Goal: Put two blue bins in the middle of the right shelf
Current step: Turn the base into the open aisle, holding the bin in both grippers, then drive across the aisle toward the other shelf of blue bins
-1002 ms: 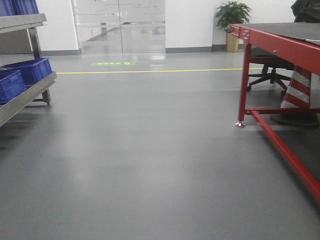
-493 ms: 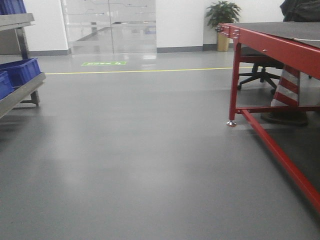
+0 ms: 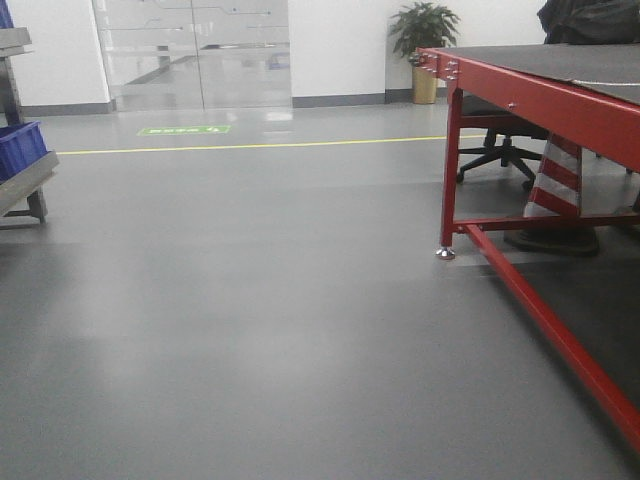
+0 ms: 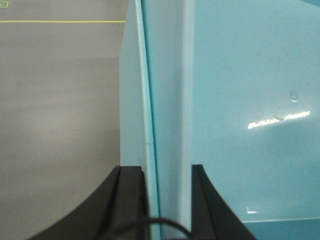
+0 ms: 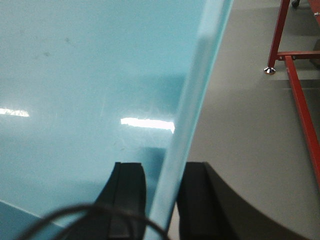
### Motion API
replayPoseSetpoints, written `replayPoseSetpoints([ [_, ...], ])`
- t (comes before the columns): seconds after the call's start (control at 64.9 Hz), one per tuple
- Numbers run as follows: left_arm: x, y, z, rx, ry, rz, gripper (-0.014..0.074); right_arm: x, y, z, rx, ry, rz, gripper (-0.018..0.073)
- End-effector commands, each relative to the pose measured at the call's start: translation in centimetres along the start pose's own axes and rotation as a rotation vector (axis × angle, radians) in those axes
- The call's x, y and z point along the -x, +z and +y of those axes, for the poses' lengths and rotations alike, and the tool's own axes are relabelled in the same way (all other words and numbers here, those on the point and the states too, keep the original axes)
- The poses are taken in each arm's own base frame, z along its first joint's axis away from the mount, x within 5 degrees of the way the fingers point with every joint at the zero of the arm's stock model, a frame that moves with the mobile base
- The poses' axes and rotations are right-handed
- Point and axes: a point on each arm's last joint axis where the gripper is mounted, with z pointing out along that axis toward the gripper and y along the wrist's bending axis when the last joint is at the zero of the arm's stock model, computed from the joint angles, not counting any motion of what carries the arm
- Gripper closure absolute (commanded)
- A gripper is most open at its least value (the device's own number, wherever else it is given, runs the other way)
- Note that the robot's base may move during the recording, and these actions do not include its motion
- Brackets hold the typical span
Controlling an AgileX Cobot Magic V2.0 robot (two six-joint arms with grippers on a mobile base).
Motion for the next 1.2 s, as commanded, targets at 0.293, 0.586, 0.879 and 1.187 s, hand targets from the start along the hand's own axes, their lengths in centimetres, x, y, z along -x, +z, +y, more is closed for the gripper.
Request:
replayPoseSetpoints([
  [0.293,1.71,-1.33,-0.8,-0.055,-0.054,-0.14,0.0707,1.21,-1.05,0.57,0.053,-0.021,-0.114,0.0713],
  [0.586,1.71,-1.33,-0.8,-0.055,-0.054,-0.14,0.0707,1.21,-1.05,0.57,0.053,-0.021,-0.114,0.0713],
  [0.879,1.71,-1.33,-0.8,-0.055,-0.054,-0.14,0.0707,1.21,-1.05,0.57,0.053,-0.021,-0.114,0.0713],
  [1.187,1.71,-1.33,-0.8,-0.055,-0.054,-0.14,0.0707,1.21,-1.05,0.57,0.053,-0.021,-0.114,0.0713],
])
